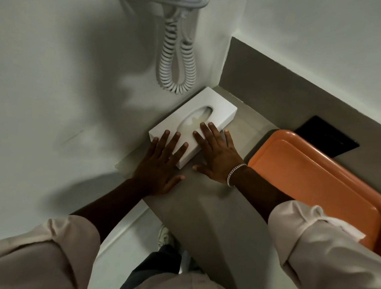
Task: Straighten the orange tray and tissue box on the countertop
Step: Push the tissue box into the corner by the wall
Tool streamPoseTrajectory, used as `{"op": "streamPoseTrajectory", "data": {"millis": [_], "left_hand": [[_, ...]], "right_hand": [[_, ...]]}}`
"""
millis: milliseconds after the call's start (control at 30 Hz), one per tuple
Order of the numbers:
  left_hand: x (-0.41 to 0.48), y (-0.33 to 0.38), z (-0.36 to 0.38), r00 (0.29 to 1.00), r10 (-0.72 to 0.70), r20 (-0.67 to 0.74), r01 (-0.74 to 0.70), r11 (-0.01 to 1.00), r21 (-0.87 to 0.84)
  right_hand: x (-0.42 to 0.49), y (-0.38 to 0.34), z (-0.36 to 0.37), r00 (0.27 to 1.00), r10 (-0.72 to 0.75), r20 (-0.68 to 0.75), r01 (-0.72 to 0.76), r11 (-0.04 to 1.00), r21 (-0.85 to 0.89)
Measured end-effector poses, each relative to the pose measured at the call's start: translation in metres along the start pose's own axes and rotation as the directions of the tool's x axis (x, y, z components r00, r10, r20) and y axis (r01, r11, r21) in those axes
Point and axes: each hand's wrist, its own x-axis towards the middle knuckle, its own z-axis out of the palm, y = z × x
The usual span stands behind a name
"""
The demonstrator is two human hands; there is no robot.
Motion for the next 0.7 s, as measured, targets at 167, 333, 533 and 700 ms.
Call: {"op": "streamPoseTrajectory", "data": {"millis": [167, 333, 533, 700], "left_hand": [[0.016, -0.005, -0.001, 1.0, 0.003, 0.022, -0.003, 1.0, 0.003], [0.03, -0.006, 0.001, 0.999, 0.002, 0.052, -0.001, 1.0, -0.018], [0.05, -0.008, 0.007, 0.998, 0.016, 0.062, -0.014, 0.999, -0.036], [0.077, -0.008, 0.008, 0.993, 0.019, 0.112, -0.016, 0.999, -0.03]], "right_hand": [[0.011, 0.015, -0.004, 0.999, -0.007, 0.032, 0.007, 1.0, -0.008], [0.019, 0.028, -0.008, 1.0, -0.013, 0.014, 0.014, 1.0, -0.008], [0.025, 0.044, -0.007, 0.999, 0.03, 0.044, -0.029, 0.999, -0.034], [0.034, 0.058, -0.019, 0.987, 0.079, 0.136, -0.069, 0.995, -0.078]]}}
